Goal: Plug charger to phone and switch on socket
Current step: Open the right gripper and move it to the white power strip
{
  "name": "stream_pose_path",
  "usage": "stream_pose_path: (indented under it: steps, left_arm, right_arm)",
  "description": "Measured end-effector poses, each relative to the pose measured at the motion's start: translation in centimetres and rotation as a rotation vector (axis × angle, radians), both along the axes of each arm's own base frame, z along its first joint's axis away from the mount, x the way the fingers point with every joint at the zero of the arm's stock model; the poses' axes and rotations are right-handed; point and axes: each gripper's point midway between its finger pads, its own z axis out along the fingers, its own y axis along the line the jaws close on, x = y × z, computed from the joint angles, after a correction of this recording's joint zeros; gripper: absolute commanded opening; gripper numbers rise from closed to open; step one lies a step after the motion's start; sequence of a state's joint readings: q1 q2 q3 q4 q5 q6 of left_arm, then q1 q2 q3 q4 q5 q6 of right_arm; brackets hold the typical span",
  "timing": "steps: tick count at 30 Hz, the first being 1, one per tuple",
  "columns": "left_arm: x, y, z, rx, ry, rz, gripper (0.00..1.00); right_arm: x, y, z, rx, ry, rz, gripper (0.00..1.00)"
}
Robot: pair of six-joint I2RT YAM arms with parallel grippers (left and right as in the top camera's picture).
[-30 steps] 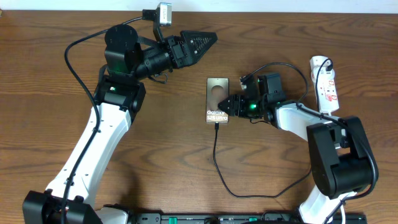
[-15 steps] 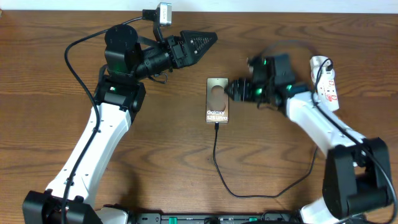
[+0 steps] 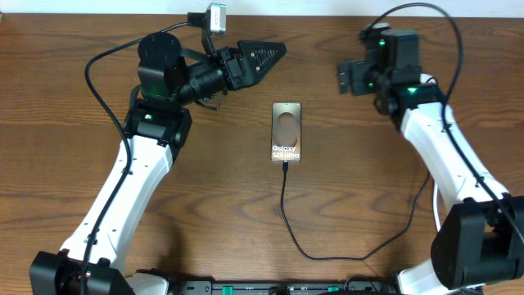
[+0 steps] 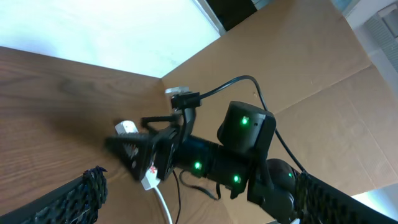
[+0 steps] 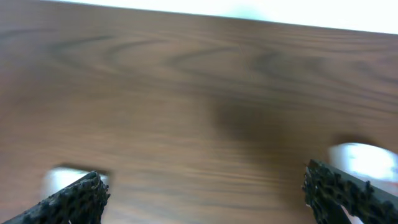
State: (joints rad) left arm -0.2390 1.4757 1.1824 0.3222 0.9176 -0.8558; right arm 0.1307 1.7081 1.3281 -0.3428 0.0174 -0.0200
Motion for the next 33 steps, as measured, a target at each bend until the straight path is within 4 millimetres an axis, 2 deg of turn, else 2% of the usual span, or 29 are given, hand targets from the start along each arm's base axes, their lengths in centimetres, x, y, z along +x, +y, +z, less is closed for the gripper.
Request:
stream_pose_path:
  steps: [5, 8, 11, 16, 24, 29, 33]
  left_arm:
    - [0.0, 0.0, 0.0, 0.0, 0.0, 0.0, 0.96]
    - [0.0, 0.0, 0.0, 0.0, 0.0, 0.0, 0.97]
    - [0.0, 0.0, 0.0, 0.0, 0.0, 0.0, 0.97]
    - [0.0, 0.0, 0.0, 0.0, 0.0, 0.0, 0.97]
    - [0.0, 0.0, 0.0, 0.0, 0.0, 0.0, 0.97]
    - [0.0, 0.0, 0.0, 0.0, 0.0, 0.0, 0.97]
    - [0.0, 0.0, 0.0, 0.0, 0.001, 0.0, 0.97]
  right_arm:
    - [1.2, -6.3, 1.1, -0.045, -0.058, -0.136, 0.99]
    - [1.3, -10.0, 1.3, -0.052, -0.069, -0.206, 0.99]
    - [0.9, -12.8, 1.3, -0.054, -0.065, -0.263, 0.99]
    - [-0.5, -17.7, 0.7, -0.056, -0.031, -0.362, 0.99]
    - [-4.0, -25.3, -0.4, -0.033, 0.031, -0.546, 0.99]
    - [-6.3, -28.6, -1.1, 0.004, 0.062, -0.658, 0.99]
    - [-7.2, -30.1, -2.0, 0.021, 0.083, -0.704, 0.99]
